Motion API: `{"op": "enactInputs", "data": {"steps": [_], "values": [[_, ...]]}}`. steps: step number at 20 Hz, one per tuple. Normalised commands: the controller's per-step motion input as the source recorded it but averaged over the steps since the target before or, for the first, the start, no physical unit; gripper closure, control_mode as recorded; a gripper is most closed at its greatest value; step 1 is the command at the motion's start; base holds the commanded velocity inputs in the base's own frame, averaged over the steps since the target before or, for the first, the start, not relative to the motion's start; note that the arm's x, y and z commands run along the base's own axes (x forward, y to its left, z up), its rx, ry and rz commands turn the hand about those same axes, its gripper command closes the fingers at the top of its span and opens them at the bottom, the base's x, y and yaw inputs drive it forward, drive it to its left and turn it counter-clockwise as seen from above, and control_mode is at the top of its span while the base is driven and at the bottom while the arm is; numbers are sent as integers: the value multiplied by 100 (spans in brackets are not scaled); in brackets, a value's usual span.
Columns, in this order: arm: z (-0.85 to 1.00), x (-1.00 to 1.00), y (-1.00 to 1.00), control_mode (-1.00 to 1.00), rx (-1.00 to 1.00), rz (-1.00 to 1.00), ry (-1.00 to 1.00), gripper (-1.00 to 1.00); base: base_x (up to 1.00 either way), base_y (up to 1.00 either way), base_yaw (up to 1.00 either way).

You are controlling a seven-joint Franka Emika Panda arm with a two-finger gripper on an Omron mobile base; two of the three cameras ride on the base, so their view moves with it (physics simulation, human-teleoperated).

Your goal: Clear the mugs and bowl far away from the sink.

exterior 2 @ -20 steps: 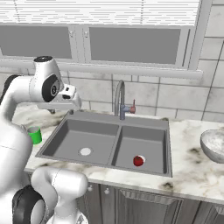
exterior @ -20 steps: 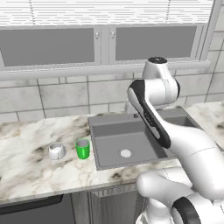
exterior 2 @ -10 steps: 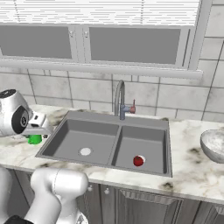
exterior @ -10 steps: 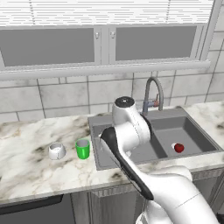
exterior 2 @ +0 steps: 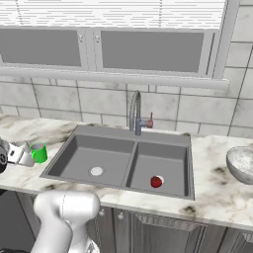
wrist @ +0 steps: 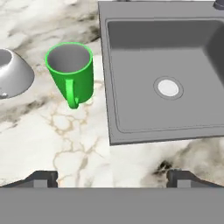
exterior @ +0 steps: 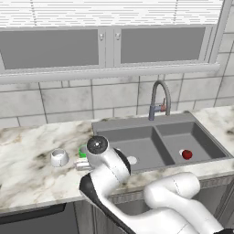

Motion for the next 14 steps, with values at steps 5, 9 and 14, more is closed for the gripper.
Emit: {"op": "enactInputs", "data": {"steps": [5, 9, 14], "values": [[-14, 33, 79, -100, 0, -5, -12, -100, 0, 0, 0], [-6, 63, 2, -100, 0, 0, 2, -100, 0, 0, 0], [-2, 76, -5, -100, 6, 3, 13, -100, 0, 0, 0]]}}
